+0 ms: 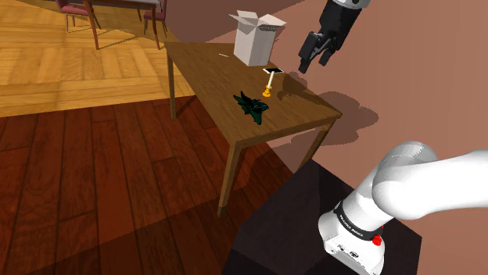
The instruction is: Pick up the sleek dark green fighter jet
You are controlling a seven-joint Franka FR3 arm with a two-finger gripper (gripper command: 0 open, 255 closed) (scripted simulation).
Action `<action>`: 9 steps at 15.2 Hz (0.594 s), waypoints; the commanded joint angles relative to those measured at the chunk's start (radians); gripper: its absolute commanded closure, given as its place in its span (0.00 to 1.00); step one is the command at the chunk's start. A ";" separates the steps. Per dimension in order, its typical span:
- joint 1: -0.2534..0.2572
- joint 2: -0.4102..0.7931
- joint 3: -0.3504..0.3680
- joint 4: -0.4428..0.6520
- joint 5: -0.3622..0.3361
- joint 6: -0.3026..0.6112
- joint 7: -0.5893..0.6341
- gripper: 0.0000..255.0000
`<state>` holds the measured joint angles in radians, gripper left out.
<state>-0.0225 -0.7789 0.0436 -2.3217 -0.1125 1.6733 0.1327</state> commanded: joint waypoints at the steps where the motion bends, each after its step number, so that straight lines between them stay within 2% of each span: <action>1: 0.000 0.000 0.000 0.000 0.000 0.000 0.000 0.00; 9: -0.022 0.157 -0.073 -0.098 -0.032 0.315 -0.040 0.00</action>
<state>-0.0408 -0.6395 -0.0168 -2.4048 -0.1398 1.9448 0.1009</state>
